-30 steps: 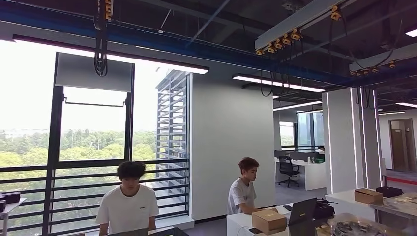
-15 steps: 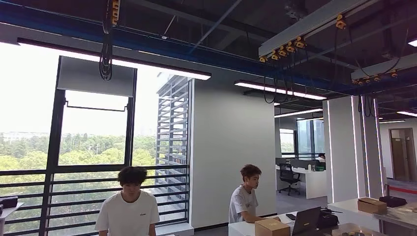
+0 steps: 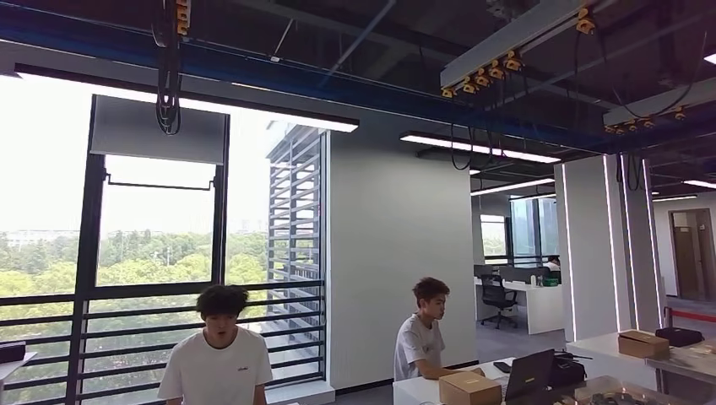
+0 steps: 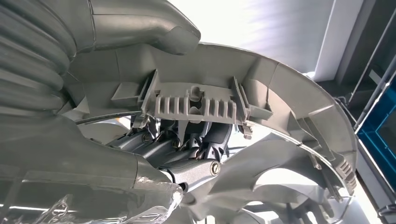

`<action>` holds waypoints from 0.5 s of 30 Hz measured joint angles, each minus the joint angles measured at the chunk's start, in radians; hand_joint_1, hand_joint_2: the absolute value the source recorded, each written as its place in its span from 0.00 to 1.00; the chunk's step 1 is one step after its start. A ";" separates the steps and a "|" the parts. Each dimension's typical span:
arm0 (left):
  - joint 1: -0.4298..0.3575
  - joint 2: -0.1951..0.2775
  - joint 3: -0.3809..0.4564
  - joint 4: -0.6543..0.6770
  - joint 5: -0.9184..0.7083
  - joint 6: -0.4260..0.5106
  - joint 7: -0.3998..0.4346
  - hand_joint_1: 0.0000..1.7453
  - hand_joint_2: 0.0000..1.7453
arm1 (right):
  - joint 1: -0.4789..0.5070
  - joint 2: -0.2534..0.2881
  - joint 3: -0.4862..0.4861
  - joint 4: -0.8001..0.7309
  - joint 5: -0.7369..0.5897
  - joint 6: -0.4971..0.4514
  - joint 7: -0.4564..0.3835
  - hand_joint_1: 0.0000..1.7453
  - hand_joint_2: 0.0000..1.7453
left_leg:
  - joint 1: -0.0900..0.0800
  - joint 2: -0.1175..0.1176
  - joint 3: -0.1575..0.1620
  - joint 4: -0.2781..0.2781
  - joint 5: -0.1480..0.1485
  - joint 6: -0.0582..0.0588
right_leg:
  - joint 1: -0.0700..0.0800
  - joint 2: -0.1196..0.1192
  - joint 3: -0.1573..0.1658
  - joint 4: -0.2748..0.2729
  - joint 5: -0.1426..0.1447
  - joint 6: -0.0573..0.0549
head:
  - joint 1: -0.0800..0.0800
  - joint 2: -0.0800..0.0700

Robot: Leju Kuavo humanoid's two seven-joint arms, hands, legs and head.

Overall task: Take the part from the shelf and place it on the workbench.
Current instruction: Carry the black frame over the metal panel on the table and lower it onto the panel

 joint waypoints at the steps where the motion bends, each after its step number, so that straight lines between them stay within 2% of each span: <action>1: 0.000 0.000 0.000 0.000 0.000 0.000 0.000 0.00 1.00 | -0.001 0.000 0.000 0.000 0.000 -0.001 0.000 1.00 1.00 | -0.004 0.000 0.009 -0.022 0.000 0.006 | 0.000 0.000 0.000 0.000 -0.003 0.005 | 0.000 0.000; 4: 0.001 0.000 0.000 0.002 0.000 0.000 -0.001 0.00 1.00 | -0.001 0.000 -0.001 0.000 0.000 -0.003 0.000 1.00 1.00 | -0.003 -0.001 0.023 -0.048 -0.011 0.015 | 0.000 -0.002 0.000 -0.004 -0.009 0.022 | -0.002 0.000; 6: 0.002 -0.001 0.000 0.003 -0.001 -0.001 -0.002 0.00 1.00 | -0.003 0.001 -0.001 0.000 0.000 -0.003 0.000 1.00 1.00 | 0.004 -0.001 0.036 -0.063 -0.009 0.022 | 0.001 -0.003 -0.017 0.036 -0.034 0.030 | -0.005 0.000; 7: 0.002 -0.002 0.000 0.003 -0.001 -0.001 -0.003 0.00 1.00 | -0.003 0.001 -0.001 0.000 0.000 -0.003 0.000 1.00 1.00 | 0.006 -0.001 0.040 -0.067 -0.010 0.026 | 0.000 -0.003 -0.046 0.090 -0.057 0.033 | -0.007 0.000; 9: 0.002 -0.002 0.000 0.003 0.000 -0.001 -0.003 0.00 1.00 | -0.003 0.001 0.000 0.000 0.000 -0.004 0.000 1.00 1.00 | 0.006 0.000 0.045 -0.067 -0.017 0.031 | -0.002 -0.003 -0.127 0.222 -0.096 0.039 | -0.011 0.000; 10: 0.002 -0.002 0.000 0.003 0.000 -0.001 -0.003 0.00 1.00 | -0.002 0.001 0.000 0.001 0.000 -0.006 0.000 1.00 1.00 | 0.006 0.000 0.049 -0.067 -0.021 0.031 | -0.002 -0.003 -0.158 0.262 -0.095 0.041 | -0.012 0.000; 11: 0.002 -0.002 0.000 0.003 0.000 -0.001 -0.002 0.00 1.00 | -0.001 0.001 0.000 0.002 0.000 -0.008 0.000 1.00 1.00 | 0.006 0.000 0.055 -0.067 -0.026 0.030 | -0.002 -0.003 -0.170 0.263 -0.074 0.042 | -0.013 0.000; 12: 0.002 -0.002 0.000 0.003 0.000 0.000 -0.002 0.00 1.00 | 0.000 0.001 0.000 0.004 0.000 -0.010 0.001 1.00 1.00 | 0.006 -0.001 0.063 -0.066 -0.032 0.028 | -0.002 -0.003 -0.163 0.228 -0.035 0.041 | -0.014 0.000; 13: 0.002 -0.003 0.000 0.003 0.000 0.000 -0.002 0.00 1.00 | 0.000 0.001 0.000 0.005 0.000 -0.011 0.001 1.00 1.00 | 0.006 -0.002 0.073 -0.065 -0.039 0.025 | -0.003 -0.004 -0.141 0.163 0.012 0.040 | -0.014 0.000; 14: 0.001 -0.003 0.000 0.004 0.000 0.000 -0.002 0.00 1.00 | 0.000 0.001 0.000 0.005 0.000 -0.011 0.001 1.00 1.00 | 0.005 -0.002 0.078 -0.064 -0.046 0.021 | -0.001 -0.005 -0.117 0.103 0.045 0.038 | -0.014 0.000; 15: 0.001 -0.003 0.000 0.004 0.000 0.000 -0.002 0.00 1.00 | -0.001 0.001 0.000 0.005 0.000 -0.011 0.001 1.00 1.00 | 0.003 -0.001 0.081 -0.061 -0.053 0.015 | 0.000 -0.005 -0.096 0.053 0.062 0.034 | -0.013 0.000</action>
